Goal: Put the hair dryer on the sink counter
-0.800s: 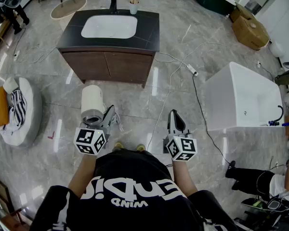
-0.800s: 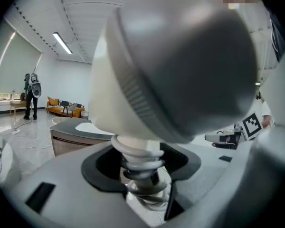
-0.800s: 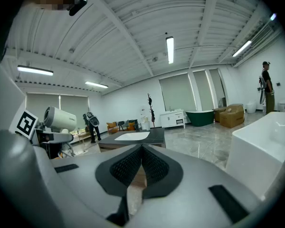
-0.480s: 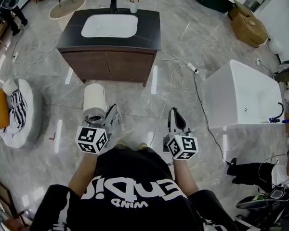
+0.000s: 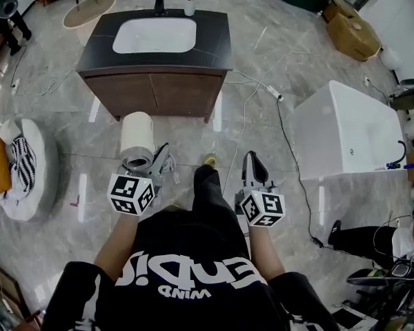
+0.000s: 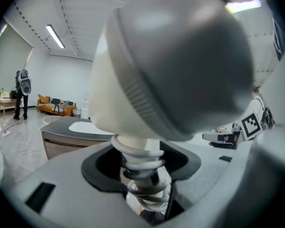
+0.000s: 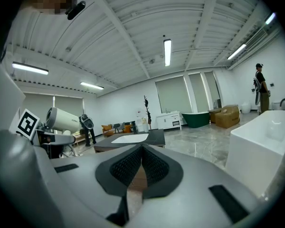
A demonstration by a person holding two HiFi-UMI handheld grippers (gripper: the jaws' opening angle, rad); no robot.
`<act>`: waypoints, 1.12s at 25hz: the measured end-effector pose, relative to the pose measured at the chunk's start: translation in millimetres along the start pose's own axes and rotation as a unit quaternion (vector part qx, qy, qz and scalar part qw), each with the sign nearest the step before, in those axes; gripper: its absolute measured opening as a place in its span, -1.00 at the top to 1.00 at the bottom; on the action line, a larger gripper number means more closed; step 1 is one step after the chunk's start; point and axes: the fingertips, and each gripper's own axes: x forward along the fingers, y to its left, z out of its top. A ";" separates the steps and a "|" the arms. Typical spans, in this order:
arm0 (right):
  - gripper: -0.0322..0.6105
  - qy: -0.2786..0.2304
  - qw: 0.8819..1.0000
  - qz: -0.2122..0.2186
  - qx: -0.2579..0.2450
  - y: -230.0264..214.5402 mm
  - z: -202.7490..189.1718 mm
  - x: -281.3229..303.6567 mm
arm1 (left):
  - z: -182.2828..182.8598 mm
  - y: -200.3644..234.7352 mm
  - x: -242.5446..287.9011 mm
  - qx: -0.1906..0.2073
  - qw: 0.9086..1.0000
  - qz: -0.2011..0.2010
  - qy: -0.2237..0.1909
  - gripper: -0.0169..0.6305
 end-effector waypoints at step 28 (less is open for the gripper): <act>0.82 0.022 0.998 0.050 -0.009 -102.3 77.4 286.7 | 73.6 100.1 266.6 -0.022 0.999 0.024 0.019 0.21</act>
